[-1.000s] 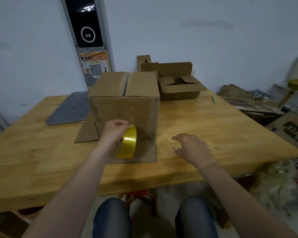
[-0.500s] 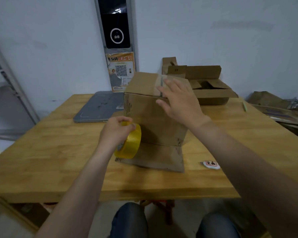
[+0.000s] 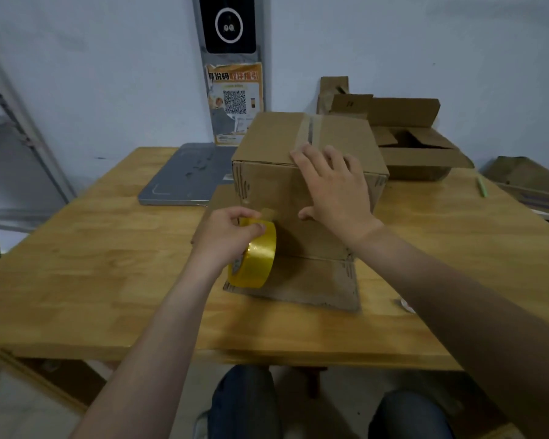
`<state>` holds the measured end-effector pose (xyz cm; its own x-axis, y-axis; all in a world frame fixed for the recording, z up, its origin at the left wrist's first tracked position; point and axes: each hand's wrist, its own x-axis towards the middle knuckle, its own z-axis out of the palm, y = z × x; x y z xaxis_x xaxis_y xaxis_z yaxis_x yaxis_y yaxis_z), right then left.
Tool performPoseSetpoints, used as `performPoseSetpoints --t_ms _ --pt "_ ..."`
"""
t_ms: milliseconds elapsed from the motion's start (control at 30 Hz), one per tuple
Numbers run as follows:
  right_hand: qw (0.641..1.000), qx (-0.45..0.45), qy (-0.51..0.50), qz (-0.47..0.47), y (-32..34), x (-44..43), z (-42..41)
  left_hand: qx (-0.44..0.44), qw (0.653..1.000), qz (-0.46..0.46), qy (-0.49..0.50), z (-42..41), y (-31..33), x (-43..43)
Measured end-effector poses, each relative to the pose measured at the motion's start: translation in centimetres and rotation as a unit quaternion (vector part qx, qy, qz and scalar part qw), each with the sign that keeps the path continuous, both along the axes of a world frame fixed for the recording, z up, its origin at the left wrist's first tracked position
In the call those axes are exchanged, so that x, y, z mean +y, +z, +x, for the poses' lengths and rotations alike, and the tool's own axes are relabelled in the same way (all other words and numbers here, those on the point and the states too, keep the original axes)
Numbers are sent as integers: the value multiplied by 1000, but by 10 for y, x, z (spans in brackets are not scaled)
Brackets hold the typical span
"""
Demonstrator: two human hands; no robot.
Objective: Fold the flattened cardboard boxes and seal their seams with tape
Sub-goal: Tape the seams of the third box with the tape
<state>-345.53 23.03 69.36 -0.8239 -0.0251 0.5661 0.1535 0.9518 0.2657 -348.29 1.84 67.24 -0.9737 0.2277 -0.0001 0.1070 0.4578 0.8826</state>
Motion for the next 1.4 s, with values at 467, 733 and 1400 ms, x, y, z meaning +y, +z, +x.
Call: performPoseSetpoints --t_ms 467,733,1400 --pt "816 -95 162 -547 -16 -35 97 60 989 131 -4 48 9 4" --pt "842 9 146 -520 -27 -40 113 58 977 199 -42 71 23 32" --pt "927 -51 256 -269 57 47 144 133 981 123 -73 51 66 67"
